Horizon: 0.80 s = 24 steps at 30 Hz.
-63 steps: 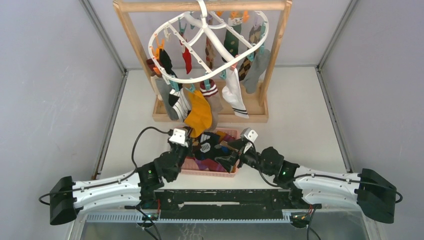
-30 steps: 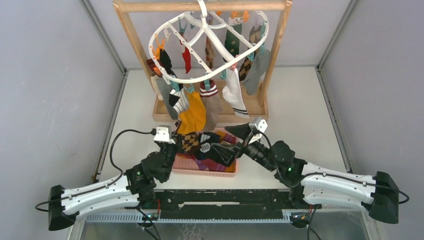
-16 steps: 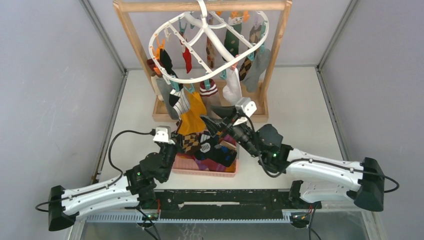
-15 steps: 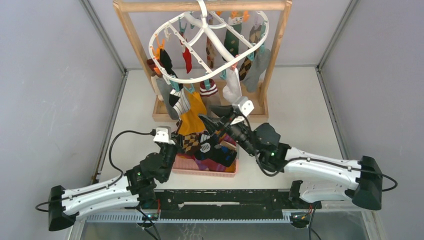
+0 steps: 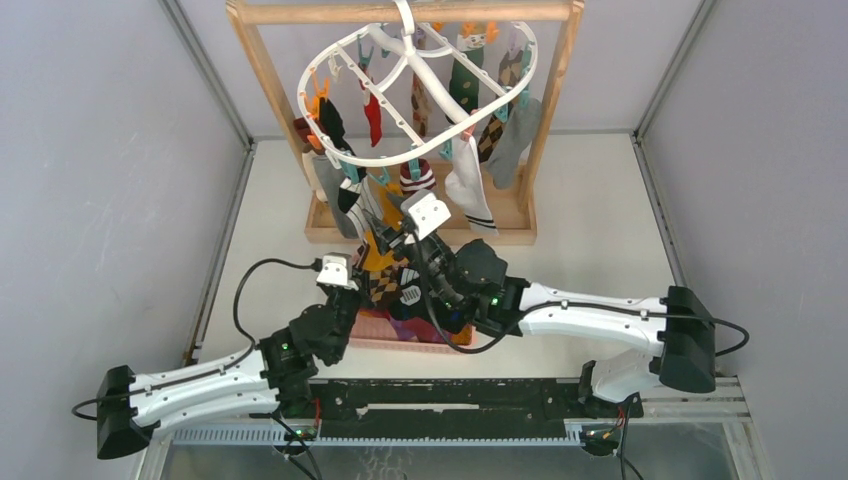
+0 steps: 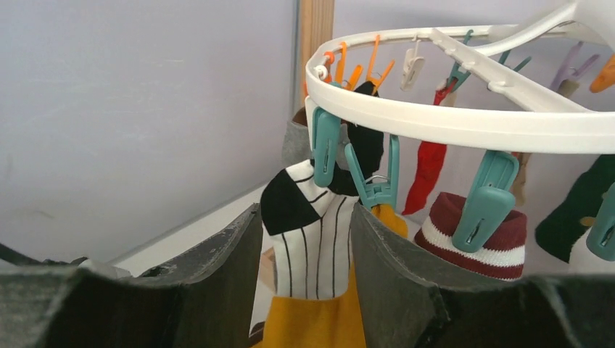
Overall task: Remove the socks clipped to the hanger
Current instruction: Remove the sock from the hanger.
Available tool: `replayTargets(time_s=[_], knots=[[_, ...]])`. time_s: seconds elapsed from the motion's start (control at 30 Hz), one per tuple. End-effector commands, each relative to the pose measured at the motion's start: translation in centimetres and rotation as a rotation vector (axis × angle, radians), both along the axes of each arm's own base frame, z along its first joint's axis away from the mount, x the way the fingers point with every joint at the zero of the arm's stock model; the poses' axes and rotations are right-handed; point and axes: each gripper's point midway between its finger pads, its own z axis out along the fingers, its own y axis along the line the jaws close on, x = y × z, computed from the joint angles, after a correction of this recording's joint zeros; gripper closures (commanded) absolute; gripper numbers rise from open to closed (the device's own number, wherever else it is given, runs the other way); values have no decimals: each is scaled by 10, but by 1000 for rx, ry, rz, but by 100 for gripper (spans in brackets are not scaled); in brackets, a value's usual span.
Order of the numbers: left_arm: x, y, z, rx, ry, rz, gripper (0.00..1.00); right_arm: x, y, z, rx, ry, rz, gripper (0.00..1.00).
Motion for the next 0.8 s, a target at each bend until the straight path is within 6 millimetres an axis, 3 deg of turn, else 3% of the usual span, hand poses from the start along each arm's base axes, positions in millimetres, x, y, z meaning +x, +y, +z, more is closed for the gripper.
replayTargets(time_s=[0.0, 0.53, 0.77], knots=[[2, -6, 4, -7, -13, -19, 100, 8, -8, 28, 19, -73, -103, 44], [3, -3, -1, 13, -1, 7, 100, 17, -11, 35, 18, -98, -151, 41], [4, -3, -1, 16, 0, 13, 100, 31, -8, 39, 17, -67, -132, 41]])
